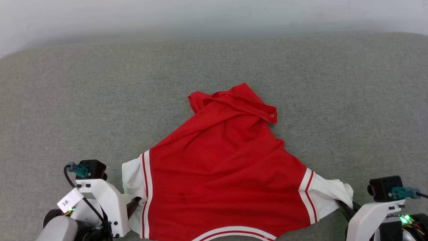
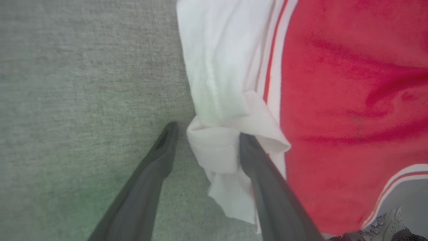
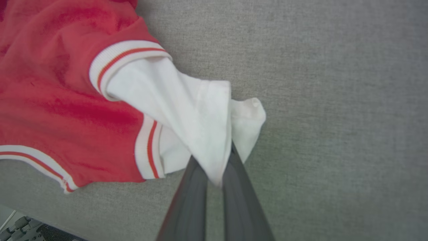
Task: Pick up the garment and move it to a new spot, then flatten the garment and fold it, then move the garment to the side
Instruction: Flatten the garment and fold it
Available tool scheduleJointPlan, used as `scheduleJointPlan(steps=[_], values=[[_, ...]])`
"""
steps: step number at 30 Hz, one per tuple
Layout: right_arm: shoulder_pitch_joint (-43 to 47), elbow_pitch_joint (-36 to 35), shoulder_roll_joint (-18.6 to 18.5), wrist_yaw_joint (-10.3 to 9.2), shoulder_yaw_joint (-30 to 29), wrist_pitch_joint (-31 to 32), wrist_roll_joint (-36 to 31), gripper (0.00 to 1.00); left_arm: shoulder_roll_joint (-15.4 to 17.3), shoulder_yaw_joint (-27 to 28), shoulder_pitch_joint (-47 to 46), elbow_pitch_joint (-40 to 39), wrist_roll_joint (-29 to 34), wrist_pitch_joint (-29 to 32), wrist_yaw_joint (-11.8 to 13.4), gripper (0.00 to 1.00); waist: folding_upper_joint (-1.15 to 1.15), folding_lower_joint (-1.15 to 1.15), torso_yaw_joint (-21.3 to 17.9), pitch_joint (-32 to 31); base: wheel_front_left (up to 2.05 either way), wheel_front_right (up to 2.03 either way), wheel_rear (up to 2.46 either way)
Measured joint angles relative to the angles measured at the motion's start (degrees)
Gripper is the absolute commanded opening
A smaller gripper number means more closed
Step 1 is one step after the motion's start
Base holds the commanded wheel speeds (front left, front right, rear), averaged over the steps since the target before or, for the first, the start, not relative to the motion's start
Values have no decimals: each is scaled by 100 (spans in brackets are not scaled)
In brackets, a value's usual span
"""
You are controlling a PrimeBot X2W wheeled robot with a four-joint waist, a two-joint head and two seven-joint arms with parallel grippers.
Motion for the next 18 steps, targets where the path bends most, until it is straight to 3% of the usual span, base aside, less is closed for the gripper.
scheduleJointPlan(steps=[8, 18], values=[[-51, 138, -14, 0, -93, -131, 7, 0, -98, -96, -38, 75, -5, -292, -226, 0, 0, 0, 61, -62, 0, 0, 0], [-233, 277, -91, 0, -264, -355, -96, 0, 10, 19, -266, -564, 439, -1166, -215, 0, 0, 1, 216, -548, 0, 0, 0]])
